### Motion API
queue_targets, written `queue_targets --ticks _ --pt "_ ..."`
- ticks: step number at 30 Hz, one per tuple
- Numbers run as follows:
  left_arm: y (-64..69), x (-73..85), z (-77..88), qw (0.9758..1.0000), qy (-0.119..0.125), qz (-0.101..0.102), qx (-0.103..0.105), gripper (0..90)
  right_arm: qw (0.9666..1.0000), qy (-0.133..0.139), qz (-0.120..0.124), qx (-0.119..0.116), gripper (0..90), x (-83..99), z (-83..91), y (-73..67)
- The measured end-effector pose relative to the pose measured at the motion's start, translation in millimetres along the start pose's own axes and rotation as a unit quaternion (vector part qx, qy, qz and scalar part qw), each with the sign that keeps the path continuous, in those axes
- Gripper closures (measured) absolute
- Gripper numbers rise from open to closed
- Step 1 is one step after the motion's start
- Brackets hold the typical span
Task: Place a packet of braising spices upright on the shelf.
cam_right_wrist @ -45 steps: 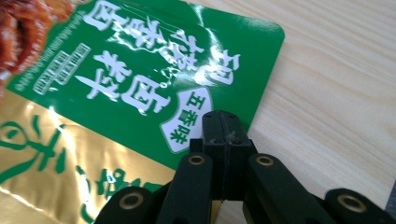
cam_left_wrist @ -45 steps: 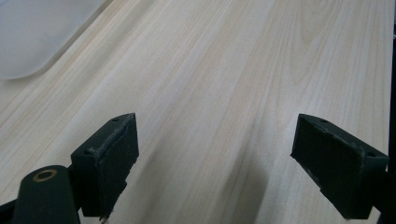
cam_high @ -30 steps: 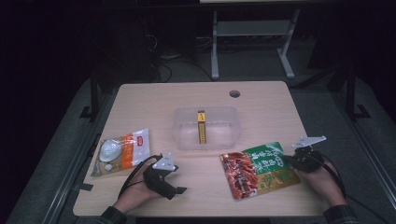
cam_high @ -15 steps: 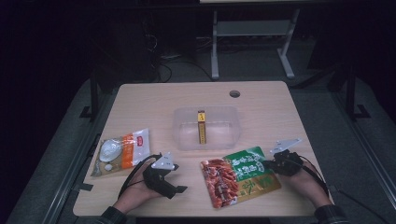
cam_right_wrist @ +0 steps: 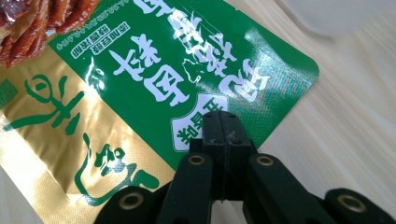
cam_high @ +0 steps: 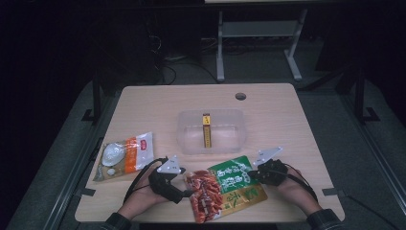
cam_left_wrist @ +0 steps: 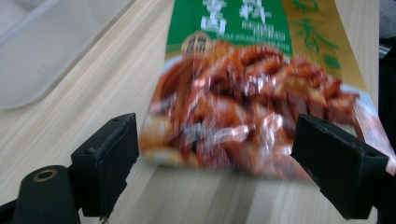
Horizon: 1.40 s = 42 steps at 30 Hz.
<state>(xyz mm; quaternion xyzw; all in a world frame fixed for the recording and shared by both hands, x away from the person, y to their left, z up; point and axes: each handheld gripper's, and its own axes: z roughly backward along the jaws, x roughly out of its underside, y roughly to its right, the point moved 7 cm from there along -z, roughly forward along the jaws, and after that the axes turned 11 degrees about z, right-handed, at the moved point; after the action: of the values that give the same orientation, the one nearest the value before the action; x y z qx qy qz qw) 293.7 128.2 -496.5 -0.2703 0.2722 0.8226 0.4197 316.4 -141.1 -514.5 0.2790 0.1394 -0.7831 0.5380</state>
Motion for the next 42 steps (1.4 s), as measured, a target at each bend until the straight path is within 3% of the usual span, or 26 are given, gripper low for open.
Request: queue_targets --ticks 5,7,11,16,18,22,25,28,29,34,38,42 --pt "1.1 -4.1 -2.4 1.0 0.004 0.0 0.002 14.5 0.9997 0.006 0.021 0.004 90.0 -7.5 -3.8 -2.8" --pt "2.2 -7.5 -4.7 1.0 0.006 0.001 0.003 14.6 0.9995 0.031 -0.006 0.002 89.2 -9.3 3.3 -1.3" --pt "3.4 -16.6 -13.7 0.9999 0.008 0.001 0.008 14.7 0.9983 0.049 -0.029 0.013 73.9 -5.8 14.4 1.8" --pt "2.2 -23.3 -26.6 0.9999 0.0 -0.003 0.013 14.7 0.9967 0.055 -0.057 0.02 47.4 2.1 23.8 1.0" --pt "0.8 -25.0 -31.3 0.9999 -0.003 -0.004 0.014 14.7 0.9952 0.064 -0.063 0.04 41.2 4.9 29.4 2.2" --pt "-0.2 -28.5 -42.2 0.9998 -0.009 -0.006 0.018 14.6 0.9941 0.069 -0.071 0.045 33.2 12.2 36.8 -4.1" --pt "-0.8 -29.5 -50.6 0.9997 -0.015 -0.001 0.022 14.4 0.9947 0.065 -0.064 0.046 29.8 15.3 39.8 -10.1" --pt "-1.7 -29.0 -57.7 0.9992 -0.032 -0.011 0.022 14.4 0.9942 0.072 -0.064 0.046 28.9 16.8 42.9 -12.5" --pt "-0.2 -29.7 -60.8 0.9993 -0.028 -0.003 0.024 14.4 0.9942 0.073 -0.064 0.048 28.6 17.1 43.8 -12.4" --pt "3.2 -31.4 -63.9 0.9993 -0.028 -0.014 0.022 15.8 0.9937 0.076 -0.066 0.048 28.5 18.1 44.3 -11.0" --pt "4.8 -30.9 -63.2 0.9992 -0.027 -0.02 0.021 20.9 0.9939 0.077 -0.064 0.046 28.5 18.2 43.6 -9.8" --pt "5.6 -30.6 -60.6 0.9989 -0.032 -0.031 0.014 33.8 0.9934 0.078 -0.067 0.05 28.5 18.3 44.8 -8.0"
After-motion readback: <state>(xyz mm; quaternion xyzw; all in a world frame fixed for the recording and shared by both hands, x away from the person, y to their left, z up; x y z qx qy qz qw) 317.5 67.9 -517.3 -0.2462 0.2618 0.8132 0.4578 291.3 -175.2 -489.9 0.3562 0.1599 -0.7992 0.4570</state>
